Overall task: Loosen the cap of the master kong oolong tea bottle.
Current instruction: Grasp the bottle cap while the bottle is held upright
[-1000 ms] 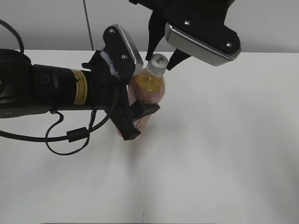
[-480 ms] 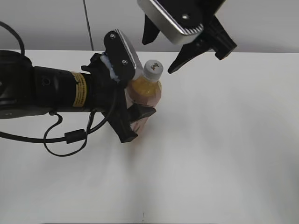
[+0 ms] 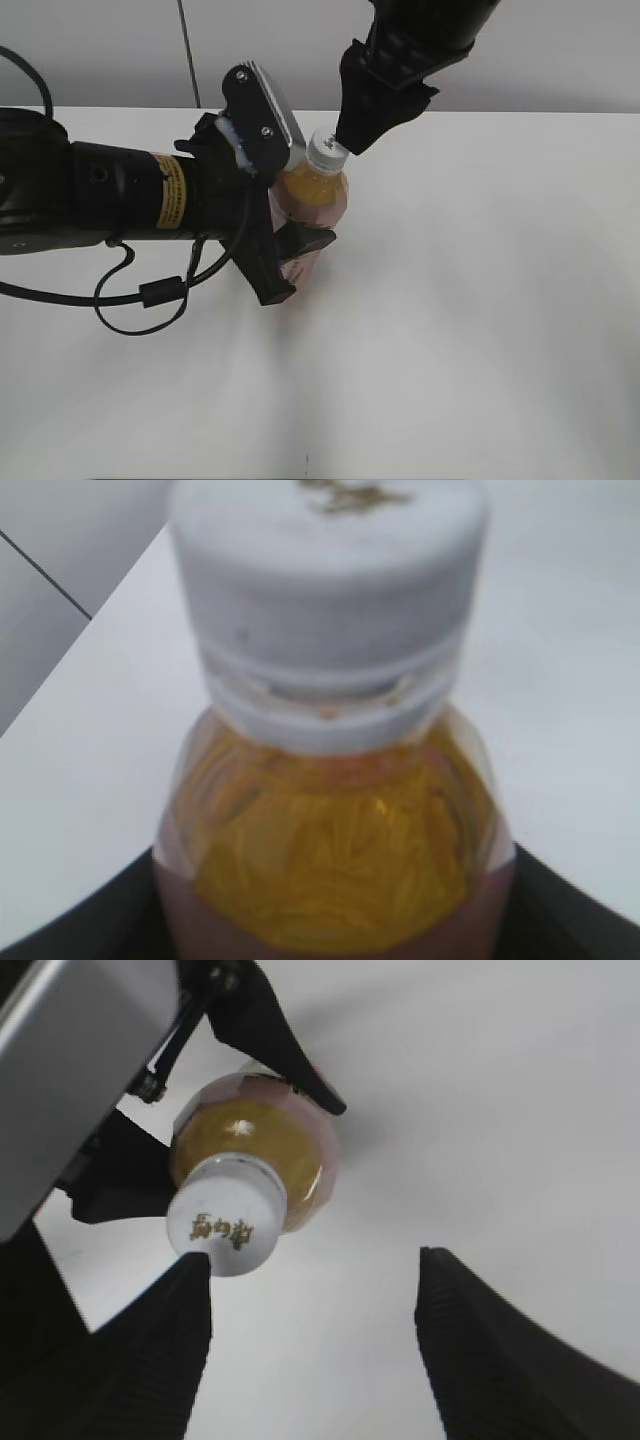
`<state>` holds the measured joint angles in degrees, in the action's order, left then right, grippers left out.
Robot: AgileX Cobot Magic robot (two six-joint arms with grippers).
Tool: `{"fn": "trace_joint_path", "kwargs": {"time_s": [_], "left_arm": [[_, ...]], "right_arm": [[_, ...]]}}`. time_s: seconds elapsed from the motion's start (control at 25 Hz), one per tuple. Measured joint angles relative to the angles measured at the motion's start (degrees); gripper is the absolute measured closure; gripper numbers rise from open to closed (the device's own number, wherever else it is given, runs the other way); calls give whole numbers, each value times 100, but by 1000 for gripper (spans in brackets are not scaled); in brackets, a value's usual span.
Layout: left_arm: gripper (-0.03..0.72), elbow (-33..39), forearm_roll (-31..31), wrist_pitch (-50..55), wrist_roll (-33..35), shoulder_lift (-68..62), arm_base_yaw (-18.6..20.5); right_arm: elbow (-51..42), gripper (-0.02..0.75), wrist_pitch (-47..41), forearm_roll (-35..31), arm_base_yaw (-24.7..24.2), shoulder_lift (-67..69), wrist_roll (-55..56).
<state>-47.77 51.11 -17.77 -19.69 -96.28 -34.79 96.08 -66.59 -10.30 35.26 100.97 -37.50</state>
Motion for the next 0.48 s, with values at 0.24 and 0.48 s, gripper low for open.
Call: {"fn": "trace_joint_path", "kwargs": {"time_s": [0.24, 0.48], "left_arm": [[242, 0, 17, -251, 0, 0, 0], [242, 0, 17, -382, 0, -4, 0]], "right_arm": [[0, 257, -288, 0, 0, 0, 3668], [36, 257, -344, -24, 0, -6, 5492]]}}
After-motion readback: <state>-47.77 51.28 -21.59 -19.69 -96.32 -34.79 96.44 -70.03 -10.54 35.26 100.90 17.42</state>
